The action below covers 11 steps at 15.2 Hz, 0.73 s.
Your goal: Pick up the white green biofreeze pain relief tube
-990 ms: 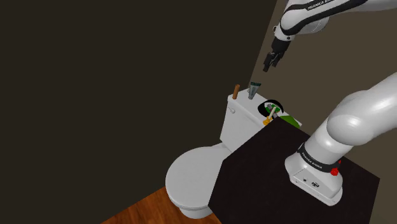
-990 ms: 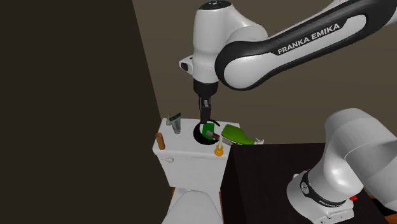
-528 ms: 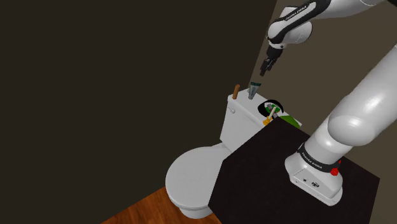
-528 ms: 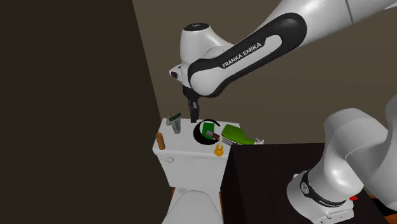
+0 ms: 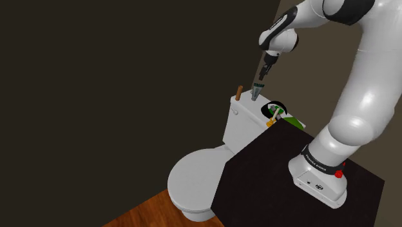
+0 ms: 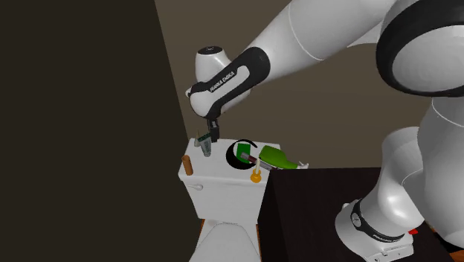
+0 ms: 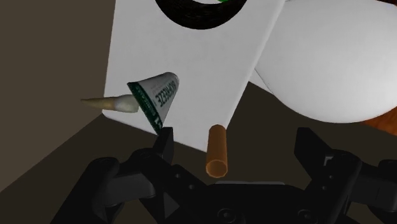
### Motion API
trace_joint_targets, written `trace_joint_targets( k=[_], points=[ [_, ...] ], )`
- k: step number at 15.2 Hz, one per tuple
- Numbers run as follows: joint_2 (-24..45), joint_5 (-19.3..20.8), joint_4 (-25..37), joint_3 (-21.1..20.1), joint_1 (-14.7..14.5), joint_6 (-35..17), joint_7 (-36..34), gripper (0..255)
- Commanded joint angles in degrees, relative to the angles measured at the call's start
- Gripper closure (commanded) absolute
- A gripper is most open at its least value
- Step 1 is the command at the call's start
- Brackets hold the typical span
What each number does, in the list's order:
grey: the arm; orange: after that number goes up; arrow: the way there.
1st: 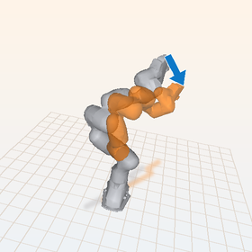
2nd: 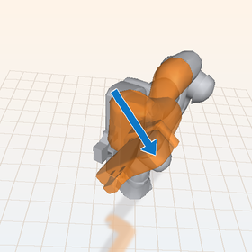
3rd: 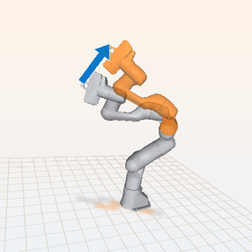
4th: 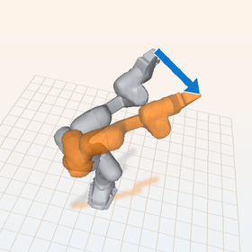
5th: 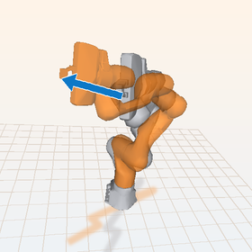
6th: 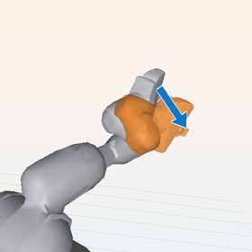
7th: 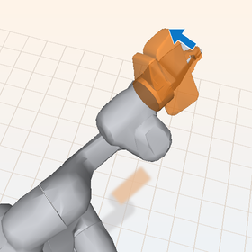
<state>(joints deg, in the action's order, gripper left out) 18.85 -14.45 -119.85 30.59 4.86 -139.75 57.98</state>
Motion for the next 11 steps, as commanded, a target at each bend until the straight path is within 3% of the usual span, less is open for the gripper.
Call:
trace_joint_targets(
  k=[1, 10, 11],
  points=[
    [4.75, -2.95, 3.94, -1.72, 2.44, -0.25, 3.93, 0],
    [25.72, -8.24, 27.16, -8.74, 12.65, 2.36, 13.53, 0],
    [25.74, -8.23, 27.19, -8.76, 12.67, 2.37, 13.53, 0]
  ],
)
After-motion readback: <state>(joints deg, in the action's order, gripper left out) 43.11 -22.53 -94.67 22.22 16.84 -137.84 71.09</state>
